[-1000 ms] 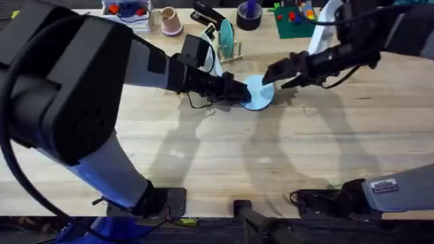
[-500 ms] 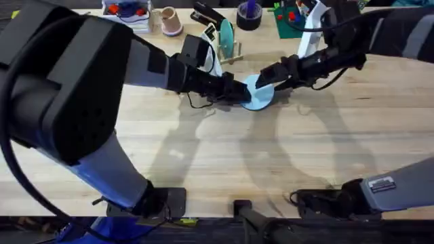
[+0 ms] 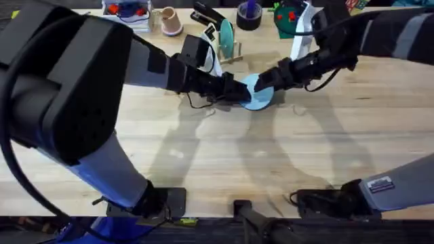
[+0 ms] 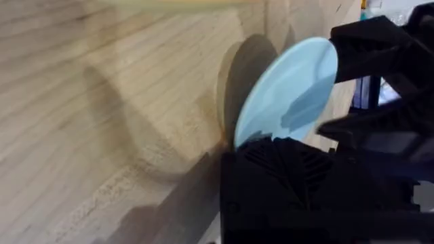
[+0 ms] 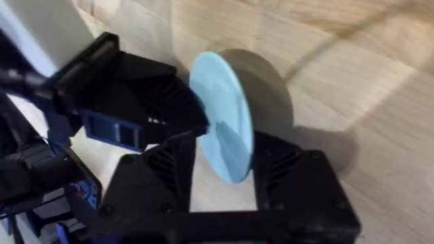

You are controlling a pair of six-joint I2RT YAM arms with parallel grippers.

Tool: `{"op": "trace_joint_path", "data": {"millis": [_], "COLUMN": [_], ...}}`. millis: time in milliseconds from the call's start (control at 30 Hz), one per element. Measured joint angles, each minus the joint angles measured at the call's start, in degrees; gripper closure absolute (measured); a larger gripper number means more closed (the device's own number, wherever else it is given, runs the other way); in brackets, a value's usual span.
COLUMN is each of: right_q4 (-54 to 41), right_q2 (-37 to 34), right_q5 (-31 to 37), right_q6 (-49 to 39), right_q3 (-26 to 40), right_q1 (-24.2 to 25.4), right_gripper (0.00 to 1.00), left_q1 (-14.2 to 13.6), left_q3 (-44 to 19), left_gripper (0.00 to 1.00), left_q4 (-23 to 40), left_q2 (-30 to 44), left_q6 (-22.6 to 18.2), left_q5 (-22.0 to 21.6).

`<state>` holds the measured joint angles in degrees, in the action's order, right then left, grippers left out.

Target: Pick up the plates from the table one by one and place each into a slot on the dish rack.

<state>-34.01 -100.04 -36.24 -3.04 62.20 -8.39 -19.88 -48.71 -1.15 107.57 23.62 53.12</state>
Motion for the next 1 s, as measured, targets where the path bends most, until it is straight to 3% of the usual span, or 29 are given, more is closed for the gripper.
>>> {"op": "trace_joint_path", "data": {"millis": [100, 133, 167, 233, 633, 767, 1000], "right_q4": [0.16, 0.21, 0.27, -0.31, -0.44, -1.94, -8.44], "right_q2": [-1.14, -1.43, -1.63, -1.61, -1.58, -0.92, 4.63], "right_q5": [0.31, 0.57, 1.11, -0.61, -1.57, -2.11, 2.80], "right_q6": [0.01, 0.02, 0.03, 0.13, 0.04, 0.03, -1.56], "right_q3": [0.01, 0.01, 0.01, 0.34, 0.78, 1.05, 2.98], "right_q1": [0.05, 0.08, 0.21, 0.83, 0.78, 0.80, 1.36], "right_gripper": [0.635, 0.711, 0.863, 0.959, 0.975, 0.972, 0.972], "left_q1": [0.00, 0.02, 0.07, 0.50, 0.69, 0.24, 0.09], "left_q3": [0.00, 0.00, 0.00, 0.00, 0.00, 0.02, 0.04], "left_gripper": [0.959, 0.959, 0.959, 0.959, 0.961, 0.961, 0.961], "left_q4": [0.05, 0.09, 0.18, 0.31, 0.77, 3.30, 8.49], "left_q2": [0.00, 0.00, -0.02, 0.00, -0.41, -4.01, -16.13], "left_q6": [0.00, 0.00, 0.00, 0.02, 0.02, 0.22, 0.39], "left_q5": [0.02, 0.04, 0.11, 0.72, 0.81, -2.84, -8.49]}}
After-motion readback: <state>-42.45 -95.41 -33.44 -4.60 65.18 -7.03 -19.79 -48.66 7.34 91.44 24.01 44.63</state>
